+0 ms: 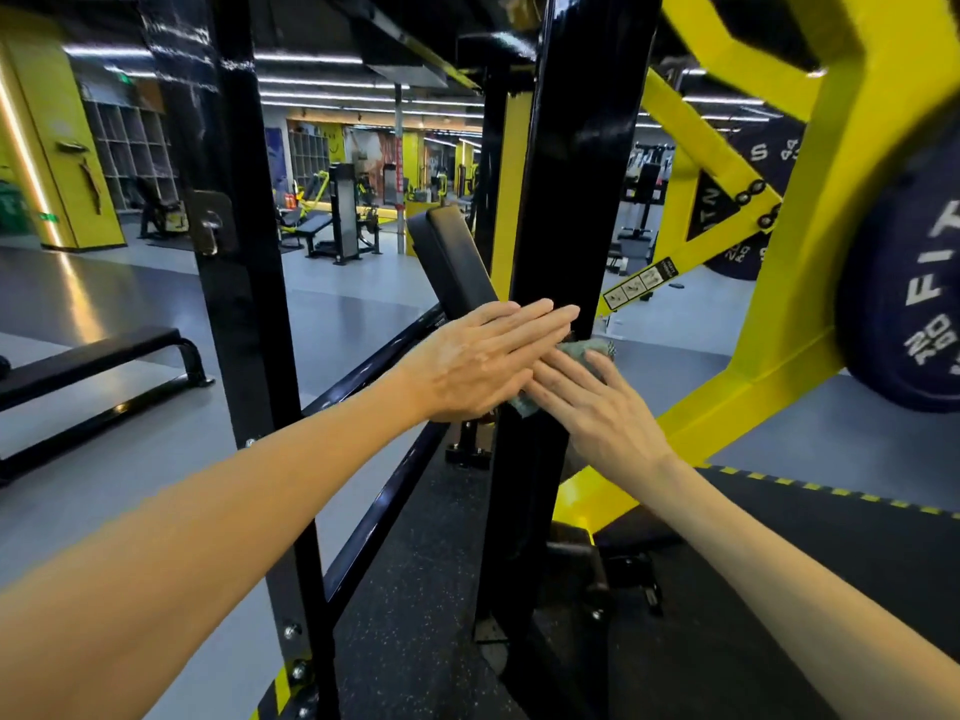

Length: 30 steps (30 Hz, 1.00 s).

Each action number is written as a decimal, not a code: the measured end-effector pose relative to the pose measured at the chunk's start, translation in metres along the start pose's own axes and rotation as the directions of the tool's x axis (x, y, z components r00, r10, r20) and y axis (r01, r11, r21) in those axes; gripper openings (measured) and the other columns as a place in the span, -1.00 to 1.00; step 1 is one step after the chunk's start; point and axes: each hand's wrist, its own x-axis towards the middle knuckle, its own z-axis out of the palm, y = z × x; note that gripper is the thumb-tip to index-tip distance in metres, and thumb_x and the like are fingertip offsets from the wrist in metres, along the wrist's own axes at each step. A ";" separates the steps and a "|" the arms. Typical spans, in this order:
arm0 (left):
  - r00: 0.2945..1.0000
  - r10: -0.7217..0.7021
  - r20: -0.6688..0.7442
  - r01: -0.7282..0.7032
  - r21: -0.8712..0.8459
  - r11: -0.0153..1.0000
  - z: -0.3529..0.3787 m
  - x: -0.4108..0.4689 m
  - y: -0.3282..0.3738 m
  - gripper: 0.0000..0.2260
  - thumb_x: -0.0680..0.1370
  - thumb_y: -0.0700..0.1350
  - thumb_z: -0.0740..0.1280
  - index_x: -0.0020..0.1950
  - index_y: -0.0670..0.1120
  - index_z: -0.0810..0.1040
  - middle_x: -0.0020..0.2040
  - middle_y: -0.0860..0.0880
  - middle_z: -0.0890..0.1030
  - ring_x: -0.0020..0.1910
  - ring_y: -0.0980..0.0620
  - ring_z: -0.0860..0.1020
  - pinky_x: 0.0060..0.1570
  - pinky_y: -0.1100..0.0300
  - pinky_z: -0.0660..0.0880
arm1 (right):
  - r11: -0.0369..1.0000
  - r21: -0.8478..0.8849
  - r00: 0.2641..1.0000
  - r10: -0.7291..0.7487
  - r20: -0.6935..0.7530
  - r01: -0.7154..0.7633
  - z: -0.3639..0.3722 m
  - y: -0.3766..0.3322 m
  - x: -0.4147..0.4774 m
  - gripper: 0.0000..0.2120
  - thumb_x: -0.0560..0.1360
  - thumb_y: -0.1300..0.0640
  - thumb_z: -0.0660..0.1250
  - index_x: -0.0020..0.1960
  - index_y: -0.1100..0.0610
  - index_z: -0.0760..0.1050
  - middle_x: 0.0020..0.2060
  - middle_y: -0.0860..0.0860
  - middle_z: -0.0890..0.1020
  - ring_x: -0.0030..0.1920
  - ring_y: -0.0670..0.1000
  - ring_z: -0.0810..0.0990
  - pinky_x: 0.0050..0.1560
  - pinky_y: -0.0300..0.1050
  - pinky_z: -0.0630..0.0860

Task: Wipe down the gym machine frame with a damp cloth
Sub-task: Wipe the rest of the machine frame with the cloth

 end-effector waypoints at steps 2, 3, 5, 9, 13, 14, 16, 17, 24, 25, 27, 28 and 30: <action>0.996 -0.084 -0.033 0.082 -0.053 0.995 -0.013 0.007 -0.009 -0.50 0.68 -0.04 0.03 0.58 -0.23 0.16 0.60 -0.18 0.13 0.57 -0.10 0.15 0.52 0.00 0.10 | 1.000 -0.007 0.999 0.021 -0.049 -0.021 -0.019 0.016 0.020 -0.43 0.49 0.25 0.07 0.51 0.13 0.19 0.48 0.08 0.35 0.51 0.07 0.26 0.46 0.07 0.07; 0.992 -0.115 -0.045 0.111 -0.075 0.991 -0.019 0.010 -0.014 -0.50 0.67 -0.05 0.04 0.57 -0.24 0.17 0.59 -0.19 0.16 0.57 -0.10 0.17 0.51 0.00 0.11 | 0.999 -0.003 0.997 0.035 -0.074 -0.035 -0.028 0.022 0.029 -0.42 0.48 0.28 0.11 0.51 0.13 0.22 0.48 0.08 0.35 0.50 0.07 0.26 0.46 0.06 0.07; 0.986 -0.154 -0.064 0.147 -0.097 0.984 -0.029 0.017 -0.021 -0.50 0.67 -0.07 0.06 0.57 -0.26 0.18 0.58 -0.20 0.19 0.56 -0.10 0.19 0.51 0.01 0.13 | 0.999 0.016 0.993 0.053 -0.101 -0.052 -0.044 0.032 0.044 -0.36 0.43 0.33 0.24 0.50 0.14 0.28 0.48 0.07 0.36 0.51 0.07 0.26 0.46 0.05 0.08; 0.957 -0.193 -0.216 0.168 -0.128 0.977 -0.042 0.027 -0.025 -0.54 0.65 -0.16 0.16 0.53 -0.29 0.27 0.52 -0.23 0.32 0.49 -0.11 0.35 0.47 0.02 0.28 | 0.988 0.117 0.970 0.124 -0.210 -0.101 -0.063 0.040 0.059 -0.35 0.43 0.41 0.39 0.49 0.22 0.31 0.48 0.14 0.34 0.52 0.11 0.23 0.48 0.06 0.16; 0.850 -0.422 -0.316 0.319 -0.329 0.889 -0.043 0.034 -0.007 -0.57 0.61 -0.10 0.24 0.43 -0.26 0.43 0.31 -0.17 0.57 0.15 -0.08 0.61 0.14 0.13 0.52 | 0.931 0.260 0.843 0.348 -0.411 -0.257 -0.059 0.037 0.049 -0.50 0.42 0.33 0.48 0.34 0.29 0.48 0.43 0.19 0.40 0.48 0.17 0.31 0.45 0.15 0.28; 0.835 -0.452 -0.314 0.334 -0.364 0.870 -0.043 0.036 -0.004 -0.61 0.59 -0.09 0.28 0.38 -0.24 0.48 0.22 -0.15 0.62 0.06 -0.08 0.64 0.04 0.12 0.56 | 0.882 0.349 0.799 0.446 -0.404 -0.316 -0.057 0.034 0.047 -0.46 0.38 0.32 0.52 0.34 0.28 0.49 0.44 0.19 0.39 0.47 0.19 0.33 0.41 0.17 0.35; 0.808 -0.506 -0.301 0.361 -0.426 0.830 -0.043 0.042 -0.002 -0.67 0.52 -0.18 0.43 0.27 -0.21 0.55 0.11 -0.11 0.63 -0.05 -0.06 0.64 -0.09 0.12 0.60 | 0.776 0.505 0.720 0.589 -0.367 -0.378 -0.054 0.028 0.045 -0.39 0.32 0.35 0.57 0.34 0.29 0.50 0.40 0.21 0.44 0.37 0.22 0.46 0.25 0.11 0.49; 0.786 -0.553 -0.274 0.389 -0.476 0.789 -0.046 0.045 -0.003 -0.65 0.48 -0.21 0.49 0.24 -0.19 0.56 0.07 -0.08 0.62 -0.09 -0.02 0.63 -0.11 0.16 0.59 | 0.757 0.531 0.695 0.613 -0.376 -0.381 -0.054 0.026 0.046 -0.39 0.29 0.38 0.59 0.31 0.31 0.52 0.35 0.22 0.49 0.27 0.21 0.55 0.15 0.08 0.56; 0.572 -0.795 0.201 0.539 -0.823 0.180 -0.066 0.048 -0.014 -0.73 0.51 -0.07 0.48 0.21 0.05 0.60 -0.02 0.15 0.61 -0.28 0.28 0.54 -0.18 0.43 0.45 | 0.750 0.617 0.617 0.608 -0.500 -0.239 -0.085 0.019 0.060 -0.64 0.35 0.45 0.49 0.14 0.34 0.62 0.16 0.15 0.63 0.09 0.02 0.65 0.14 -0.34 0.50; 0.570 -0.787 0.235 0.520 -0.845 0.125 -0.068 0.046 -0.016 -0.77 0.53 -0.07 0.46 0.17 0.10 0.59 -0.03 0.18 0.63 -0.23 0.31 0.56 -0.14 0.41 0.46 | 0.716 0.664 0.621 0.625 -0.474 -0.214 -0.089 0.019 0.063 -0.65 0.38 0.44 0.47 0.16 0.32 0.62 0.18 0.11 0.62 0.13 -0.02 0.64 0.17 -0.39 0.48; 0.582 -0.752 0.309 0.449 -0.893 -0.019 -0.075 0.038 -0.019 -0.81 0.56 -0.12 0.42 0.13 0.11 0.58 -0.01 0.17 0.66 -0.05 0.29 0.61 -0.02 0.34 0.53 | 0.582 0.799 0.659 0.662 -0.357 -0.153 -0.096 0.018 0.070 -0.65 0.44 0.41 0.43 0.22 0.28 0.60 0.23 0.04 0.59 0.22 -0.11 0.57 0.23 -0.34 0.47; 0.572 -0.734 0.366 0.425 -0.898 -0.116 -0.078 0.034 -0.022 -0.81 0.57 -0.15 0.40 0.14 0.07 0.58 0.02 0.10 0.68 0.02 0.21 0.63 0.05 0.28 0.56 | 0.485 0.865 0.691 0.670 -0.271 -0.130 -0.098 0.016 0.074 -0.64 0.46 0.39 0.41 0.25 0.25 0.59 0.25 0.01 0.58 0.26 -0.15 0.54 0.27 -0.29 0.47; 0.534 -0.687 0.493 0.397 -0.863 -0.312 -0.087 0.027 -0.027 -0.80 0.59 -0.20 0.36 0.21 -0.06 0.57 0.10 -0.09 0.68 0.12 -0.01 0.64 0.12 0.14 0.59 | 0.313 0.941 0.756 0.645 -0.110 -0.130 -0.099 0.013 0.081 -0.63 0.51 0.34 0.38 0.30 0.15 0.57 0.28 -0.06 0.58 0.31 -0.19 0.51 0.32 -0.17 0.47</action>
